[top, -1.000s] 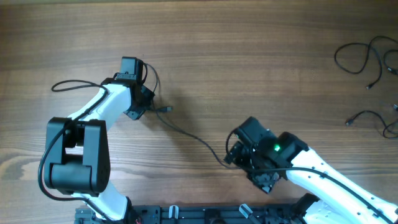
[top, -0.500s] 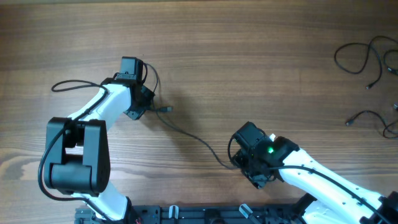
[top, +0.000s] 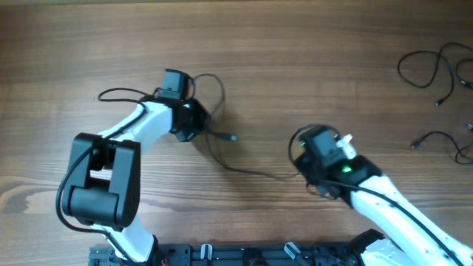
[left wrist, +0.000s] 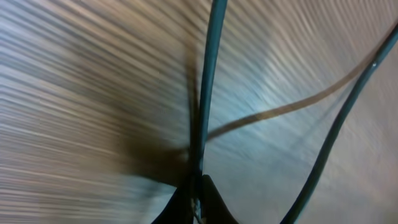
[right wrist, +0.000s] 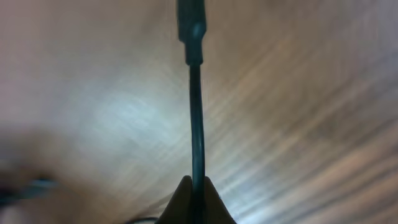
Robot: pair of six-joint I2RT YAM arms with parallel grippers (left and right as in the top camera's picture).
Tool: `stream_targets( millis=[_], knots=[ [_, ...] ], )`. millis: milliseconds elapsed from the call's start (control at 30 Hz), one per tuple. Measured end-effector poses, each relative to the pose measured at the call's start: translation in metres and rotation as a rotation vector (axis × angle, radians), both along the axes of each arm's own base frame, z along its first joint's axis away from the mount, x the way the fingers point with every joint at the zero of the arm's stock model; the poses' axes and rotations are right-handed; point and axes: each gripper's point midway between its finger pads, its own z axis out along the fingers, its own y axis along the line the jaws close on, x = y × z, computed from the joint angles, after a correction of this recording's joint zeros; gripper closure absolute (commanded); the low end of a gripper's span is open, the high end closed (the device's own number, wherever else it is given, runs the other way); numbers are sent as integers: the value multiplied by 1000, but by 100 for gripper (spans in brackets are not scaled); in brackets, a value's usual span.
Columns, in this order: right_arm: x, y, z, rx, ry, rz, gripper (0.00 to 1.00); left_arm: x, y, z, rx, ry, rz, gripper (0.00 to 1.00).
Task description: Untangle cables
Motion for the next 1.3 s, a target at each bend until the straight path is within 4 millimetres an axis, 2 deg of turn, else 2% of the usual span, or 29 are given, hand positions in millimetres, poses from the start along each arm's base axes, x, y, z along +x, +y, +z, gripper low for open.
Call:
stream_targets(
  millis=[133, 167, 267, 300, 367, 433, 500, 633, 800, 1000, 1100, 1233, 1267, 1300],
  knots=[
    [37, -23, 46, -28, -202, 42, 96, -7, -35, 3, -26, -35, -117, 96],
    [50, -31, 69, -57, -295, 75, 96, -10, -46, 5, -30, -52, -163, 96],
    [70, -41, 107, -138, -471, 179, 96, -17, -62, 5, -20, -76, -234, 96],
    [76, -45, 127, -187, -550, 226, 96, -19, -67, 4, -9, -83, -259, 96],
    [83, -47, 153, -245, -653, 283, 96, -23, -73, 4, 9, -97, -302, 96],
    [88, -44, 170, -287, -729, 343, 96, -26, -77, 3, 23, -109, -339, 96],
    [93, -37, 178, -312, -774, 411, 96, -29, -82, 3, 31, -122, -379, 96],
    [108, -19, 163, -306, -768, 541, 96, -33, -93, 4, 39, -162, -473, 96],
    [124, 5, 103, -181, -615, 610, 96, -43, -109, 5, 42, -201, -585, 96],
    [138, 46, 64, 60, -569, 663, 96, -43, -114, 6, 43, -222, -618, 96],
    [135, 56, 46, 143, -510, 657, 96, -42, -112, 6, 44, -224, -616, 77],
    [133, 62, 42, 194, -492, 660, 96, -42, -97, 8, 41, -185, -590, 27],
    [134, 64, 44, 203, -504, 668, 96, -41, -89, 13, 47, -181, -577, 7],
    [134, 66, 47, 209, -518, 678, 96, -40, -83, 17, 48, -178, -558, 0]
  ],
)
